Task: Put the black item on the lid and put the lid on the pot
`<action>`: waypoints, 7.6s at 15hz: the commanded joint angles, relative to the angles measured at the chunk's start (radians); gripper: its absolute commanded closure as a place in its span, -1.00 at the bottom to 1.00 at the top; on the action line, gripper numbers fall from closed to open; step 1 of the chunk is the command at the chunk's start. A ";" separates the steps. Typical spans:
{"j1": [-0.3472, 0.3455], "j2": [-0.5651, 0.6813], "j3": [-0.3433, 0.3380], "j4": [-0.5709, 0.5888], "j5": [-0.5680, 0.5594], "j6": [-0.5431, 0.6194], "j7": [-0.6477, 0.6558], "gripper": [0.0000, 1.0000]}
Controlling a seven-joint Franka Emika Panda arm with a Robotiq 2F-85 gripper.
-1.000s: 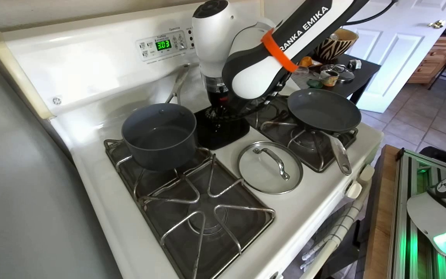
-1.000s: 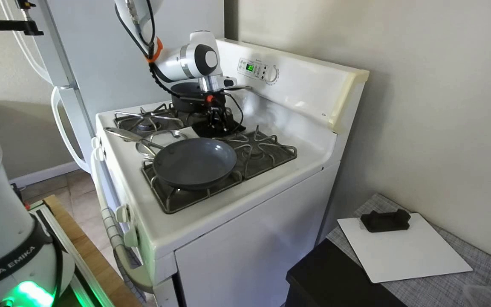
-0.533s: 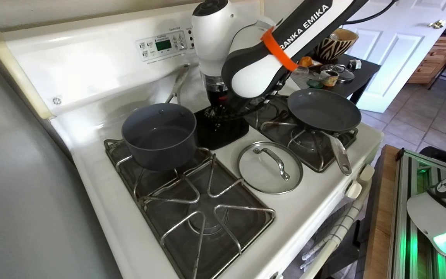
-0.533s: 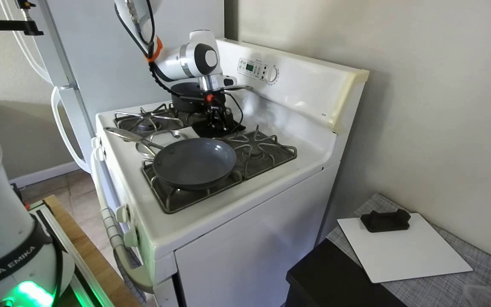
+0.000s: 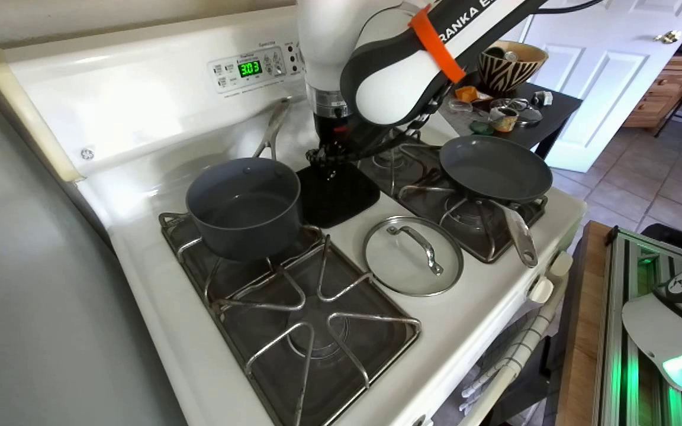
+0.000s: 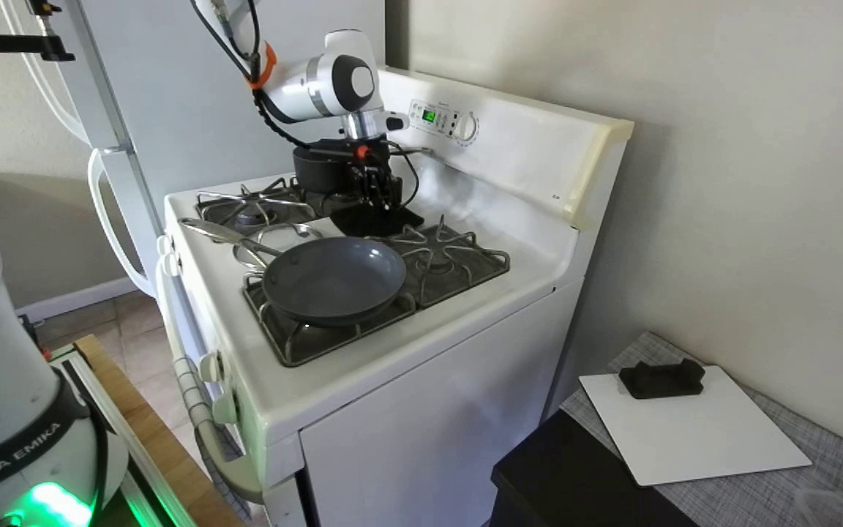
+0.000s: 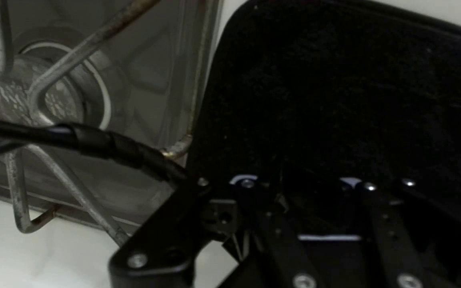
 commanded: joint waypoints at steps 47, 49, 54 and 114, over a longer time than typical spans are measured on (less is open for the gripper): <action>-0.009 0.121 0.011 0.119 0.121 0.081 -0.025 0.96; -0.012 0.101 0.017 0.106 0.125 0.065 -0.039 0.97; -0.032 0.033 0.044 0.064 0.149 -0.043 -0.098 0.97; -0.039 -0.401 0.217 -0.435 0.301 -0.208 -0.047 -0.88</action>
